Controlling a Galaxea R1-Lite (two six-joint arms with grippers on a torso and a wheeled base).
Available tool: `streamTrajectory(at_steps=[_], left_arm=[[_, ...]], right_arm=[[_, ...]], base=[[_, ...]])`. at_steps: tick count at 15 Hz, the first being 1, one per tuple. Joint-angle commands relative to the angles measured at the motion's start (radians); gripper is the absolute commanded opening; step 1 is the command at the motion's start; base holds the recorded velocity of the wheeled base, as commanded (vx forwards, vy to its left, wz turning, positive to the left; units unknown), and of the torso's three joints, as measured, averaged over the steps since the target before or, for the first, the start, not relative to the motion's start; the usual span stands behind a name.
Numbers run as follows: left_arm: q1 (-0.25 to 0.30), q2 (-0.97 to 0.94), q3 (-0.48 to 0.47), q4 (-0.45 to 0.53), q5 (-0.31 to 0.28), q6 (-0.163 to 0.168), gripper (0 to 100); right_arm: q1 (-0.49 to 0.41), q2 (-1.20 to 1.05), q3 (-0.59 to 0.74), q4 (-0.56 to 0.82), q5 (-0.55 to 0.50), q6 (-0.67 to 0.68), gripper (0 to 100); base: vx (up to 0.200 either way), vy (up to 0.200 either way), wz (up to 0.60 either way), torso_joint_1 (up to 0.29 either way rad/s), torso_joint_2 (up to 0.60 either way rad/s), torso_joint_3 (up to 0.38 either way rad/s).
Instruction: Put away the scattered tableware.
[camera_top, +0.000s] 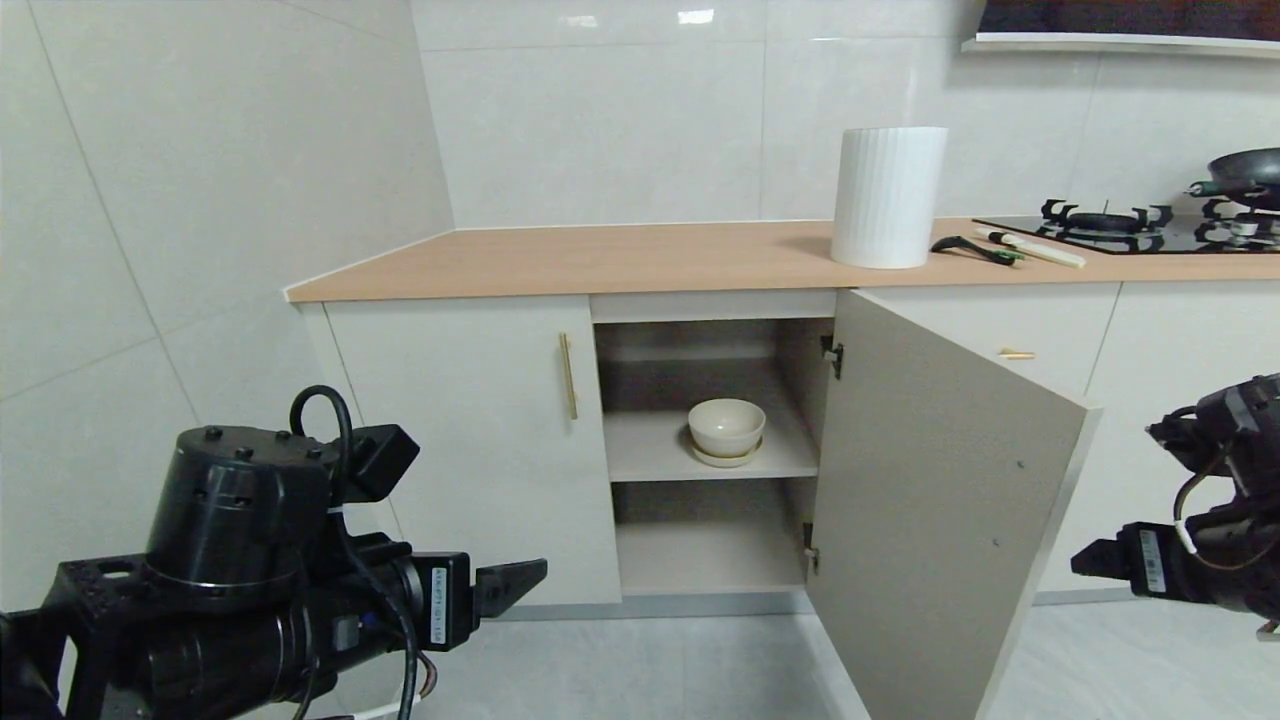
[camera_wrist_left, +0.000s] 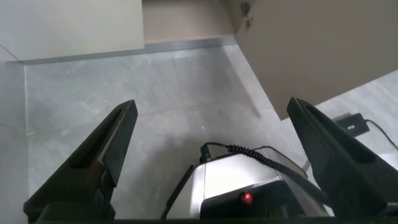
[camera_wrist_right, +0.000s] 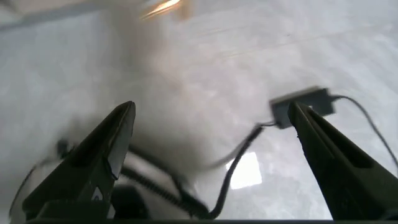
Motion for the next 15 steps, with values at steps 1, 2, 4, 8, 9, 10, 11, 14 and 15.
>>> streamTrajectory(at_steps=[1,2,4,8,9,10,11,14,15], left_arm=[[0.001,0.005,0.000,0.000,-0.001,-0.001,100],[0.001,0.005,0.001,0.000,-0.001,-0.001,100],[0.001,0.005,0.000,0.000,-0.001,-0.002,100],[0.001,0.005,0.000,0.000,-0.001,-0.002,100],[0.001,0.005,0.000,0.000,-0.001,-0.002,100],[0.001,0.005,-0.002,0.000,-0.001,-0.005,100],[0.001,0.005,-0.002,0.000,-0.001,-0.007,100],[0.001,0.011,-0.005,0.000,-0.002,-0.010,100],[0.001,0.013,-0.006,0.000,-0.002,-0.010,100]], right_arm=[[-0.116,0.016,-0.034,-0.002,0.007,-0.042,100],[-0.144,0.032,-0.047,-0.005,0.009,-0.045,100],[-0.165,0.079,-0.067,-0.027,0.009,-0.036,100],[-0.159,0.197,-0.062,-0.218,0.007,0.092,100],[-0.156,0.211,-0.062,-0.235,0.009,0.107,100],[-0.148,0.231,-0.063,-0.260,0.014,0.129,100],[-0.130,0.239,-0.065,-0.261,0.023,0.145,100],[-0.078,0.245,-0.062,-0.263,0.063,0.204,100],[-0.068,0.249,-0.060,-0.263,0.064,0.216,100]], base=[[0.000,0.000,0.00,0.000,0.00,0.000],[0.000,0.000,0.00,0.000,0.00,0.000],[0.000,0.000,0.00,0.000,0.00,0.000],[0.000,0.000,0.00,0.000,0.00,0.000],[0.000,0.000,0.00,0.000,0.00,0.000],[0.000,0.000,0.00,0.000,0.00,0.000],[0.000,0.000,0.00,0.000,0.00,0.000],[0.000,0.000,0.00,0.000,0.00,0.000],[0.000,0.000,0.00,0.000,0.00,0.000]])
